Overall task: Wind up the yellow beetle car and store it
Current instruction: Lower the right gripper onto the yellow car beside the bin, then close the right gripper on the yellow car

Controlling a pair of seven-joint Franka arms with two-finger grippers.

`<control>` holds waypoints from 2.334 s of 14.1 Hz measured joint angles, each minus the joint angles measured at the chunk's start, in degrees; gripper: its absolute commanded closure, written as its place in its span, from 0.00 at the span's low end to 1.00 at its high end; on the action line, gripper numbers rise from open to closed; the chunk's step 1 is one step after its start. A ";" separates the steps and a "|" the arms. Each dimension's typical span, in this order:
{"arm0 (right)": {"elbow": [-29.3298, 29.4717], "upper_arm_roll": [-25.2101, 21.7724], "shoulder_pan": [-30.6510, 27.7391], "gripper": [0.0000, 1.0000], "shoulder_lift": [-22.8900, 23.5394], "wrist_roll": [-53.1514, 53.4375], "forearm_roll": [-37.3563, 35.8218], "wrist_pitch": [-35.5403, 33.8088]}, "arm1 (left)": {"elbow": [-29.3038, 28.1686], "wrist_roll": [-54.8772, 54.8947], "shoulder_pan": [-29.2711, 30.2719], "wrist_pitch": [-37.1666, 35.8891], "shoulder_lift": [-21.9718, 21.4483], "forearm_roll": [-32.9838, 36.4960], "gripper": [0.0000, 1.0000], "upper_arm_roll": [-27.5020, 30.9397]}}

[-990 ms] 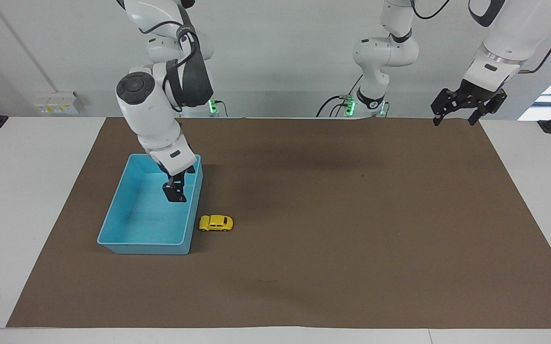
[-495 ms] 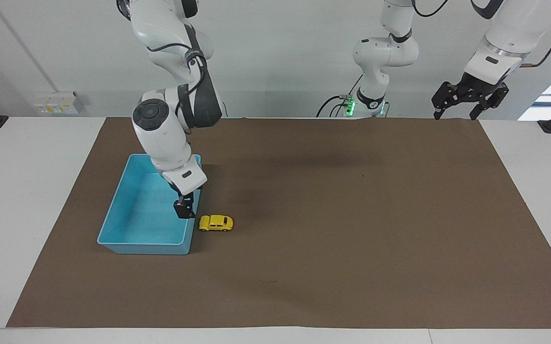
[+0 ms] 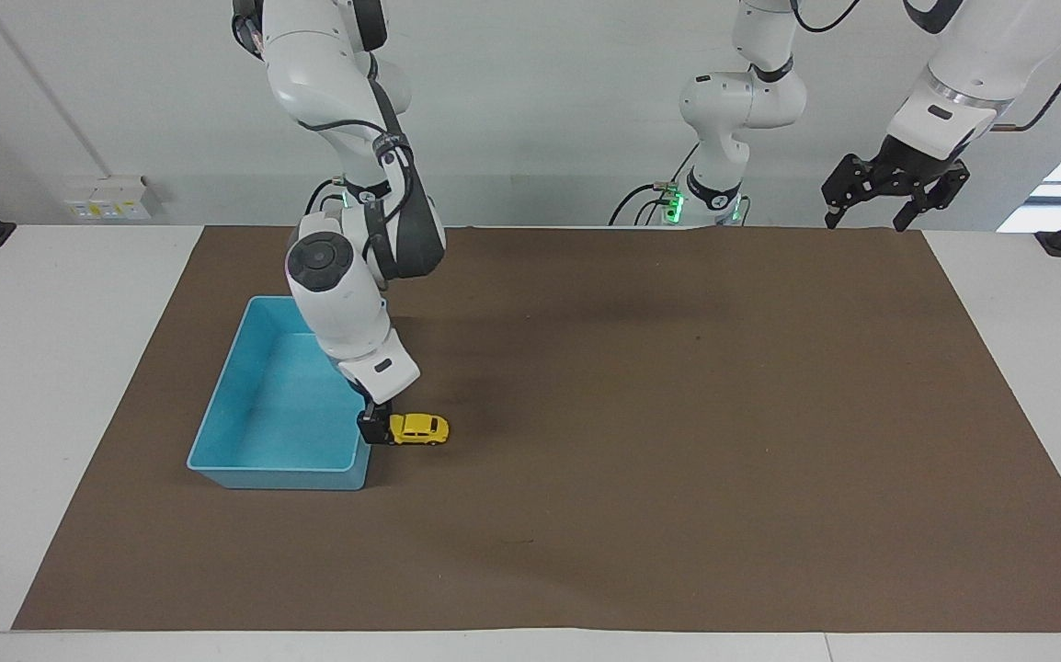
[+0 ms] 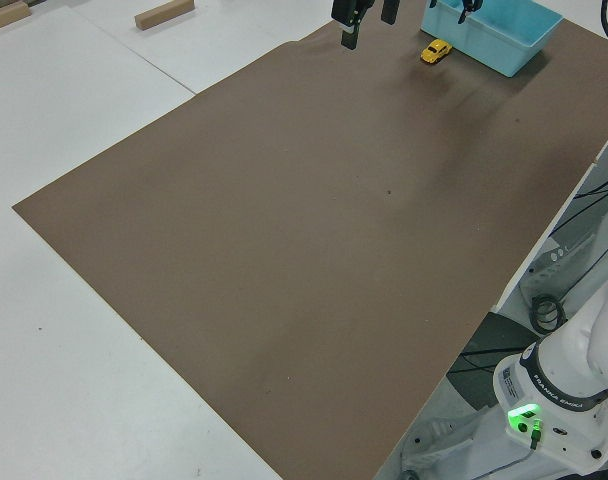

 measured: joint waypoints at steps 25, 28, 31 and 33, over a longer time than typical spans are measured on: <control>-3.60 0.05 1.82 0.38 4.74 0.00 0.24 6.85 | 0.03 1.32 0.00 0.02 0.00 -0.27 0.00 -0.04; -3.62 0.06 1.89 0.66 4.74 0.00 0.24 6.83 | 0.06 3.37 0.02 0.01 0.00 -0.26 0.00 0.32; -3.59 0.08 1.95 0.83 4.65 0.00 0.25 6.79 | 0.12 3.73 0.02 0.01 -0.01 -0.26 0.00 0.49; -3.57 0.10 2.09 0.88 4.65 0.00 0.25 6.80 | 0.13 3.76 0.03 0.01 -0.01 -0.17 0.00 0.52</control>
